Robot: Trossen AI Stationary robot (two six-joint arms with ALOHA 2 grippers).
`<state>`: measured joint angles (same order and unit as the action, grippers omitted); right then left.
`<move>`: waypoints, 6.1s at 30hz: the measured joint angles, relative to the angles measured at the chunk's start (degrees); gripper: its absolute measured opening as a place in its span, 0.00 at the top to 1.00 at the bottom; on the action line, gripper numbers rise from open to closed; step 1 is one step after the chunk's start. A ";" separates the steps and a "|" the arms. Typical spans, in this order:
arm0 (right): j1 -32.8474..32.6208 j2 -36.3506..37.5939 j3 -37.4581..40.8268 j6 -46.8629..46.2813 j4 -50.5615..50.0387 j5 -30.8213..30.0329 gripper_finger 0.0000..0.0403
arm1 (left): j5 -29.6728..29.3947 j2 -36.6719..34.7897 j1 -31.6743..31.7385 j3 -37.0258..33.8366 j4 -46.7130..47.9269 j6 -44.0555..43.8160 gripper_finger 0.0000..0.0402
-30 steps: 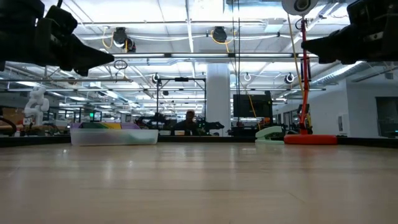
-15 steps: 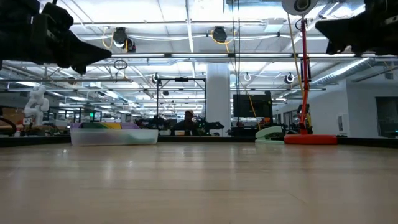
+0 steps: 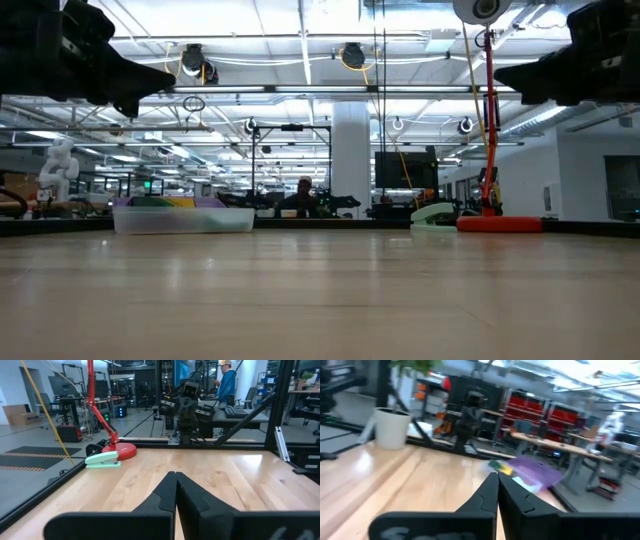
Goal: Pack school essentials
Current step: Return to Home Position
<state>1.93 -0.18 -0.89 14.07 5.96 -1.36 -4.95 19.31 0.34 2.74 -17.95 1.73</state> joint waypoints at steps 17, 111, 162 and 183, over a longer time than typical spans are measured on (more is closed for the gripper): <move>1.47 -0.55 0.02 -1.37 -3.02 2.98 1.00 | 1.05 -0.02 -3.56 0.00 2.79 -0.02 0.99; 1.47 -0.53 0.02 -1.38 -2.79 2.95 1.00 | 9.35 -18.58 0.39 -2.16 16.73 2.41 0.92; 1.47 -0.54 0.04 -1.38 -2.78 2.95 1.00 | 9.33 -18.58 0.39 -2.16 16.73 2.28 0.92; 1.47 -0.55 0.02 -1.38 -2.78 2.95 1.00 | 9.33 -18.57 0.37 -2.16 16.73 2.29 0.92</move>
<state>3.40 -0.73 -0.86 12.69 3.18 1.58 4.38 0.74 0.71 0.58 -1.21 4.02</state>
